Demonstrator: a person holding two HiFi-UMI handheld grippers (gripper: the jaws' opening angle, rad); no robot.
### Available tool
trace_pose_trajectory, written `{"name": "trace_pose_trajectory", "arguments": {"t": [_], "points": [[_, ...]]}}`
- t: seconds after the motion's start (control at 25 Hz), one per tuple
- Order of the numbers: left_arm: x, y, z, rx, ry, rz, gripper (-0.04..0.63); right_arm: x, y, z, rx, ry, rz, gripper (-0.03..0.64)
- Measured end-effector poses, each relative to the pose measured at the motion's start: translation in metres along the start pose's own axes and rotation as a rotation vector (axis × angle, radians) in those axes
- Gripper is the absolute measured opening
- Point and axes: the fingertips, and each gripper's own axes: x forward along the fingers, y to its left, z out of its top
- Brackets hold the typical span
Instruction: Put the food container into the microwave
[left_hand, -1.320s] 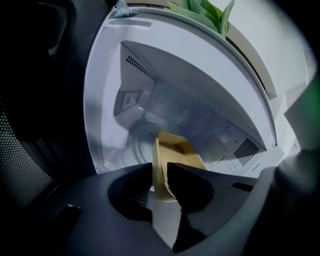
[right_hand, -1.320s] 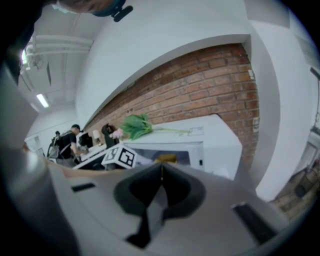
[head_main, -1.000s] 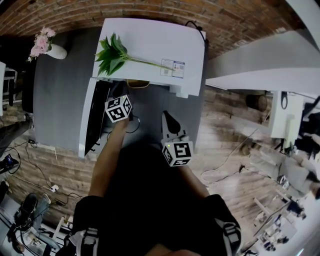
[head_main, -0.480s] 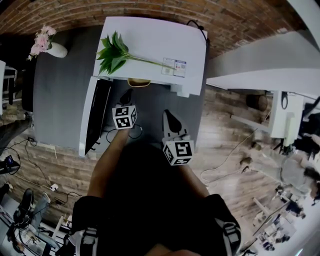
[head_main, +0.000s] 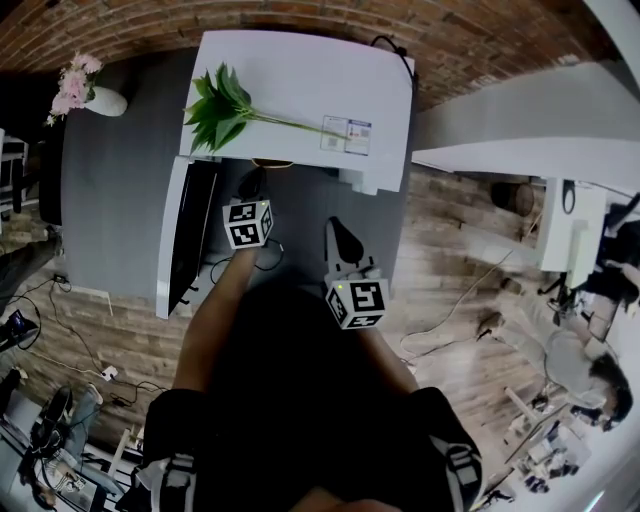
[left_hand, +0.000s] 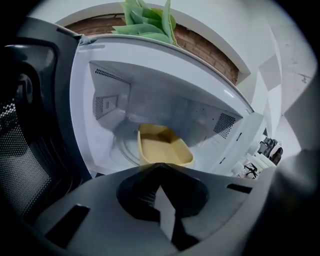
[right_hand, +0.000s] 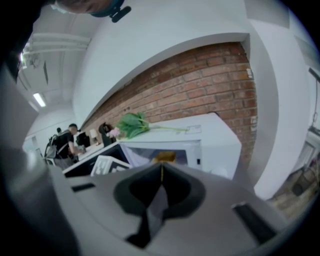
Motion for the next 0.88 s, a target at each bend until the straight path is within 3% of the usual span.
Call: {"name": "trace_pose_trajectory", "arguments": {"t": [0.48,0.88], "points": [[0.021,0.010,0.012,0.003,0.005,0.013,0.035,0.006,-0.005,0.000,0.001,0.007,-0.016,0.032],[0.005,0.008,0.015,0.007,-0.013,0.010,0.035,0.005,-0.002,0.001,0.009,-0.003,-0.014,0.032]]}}
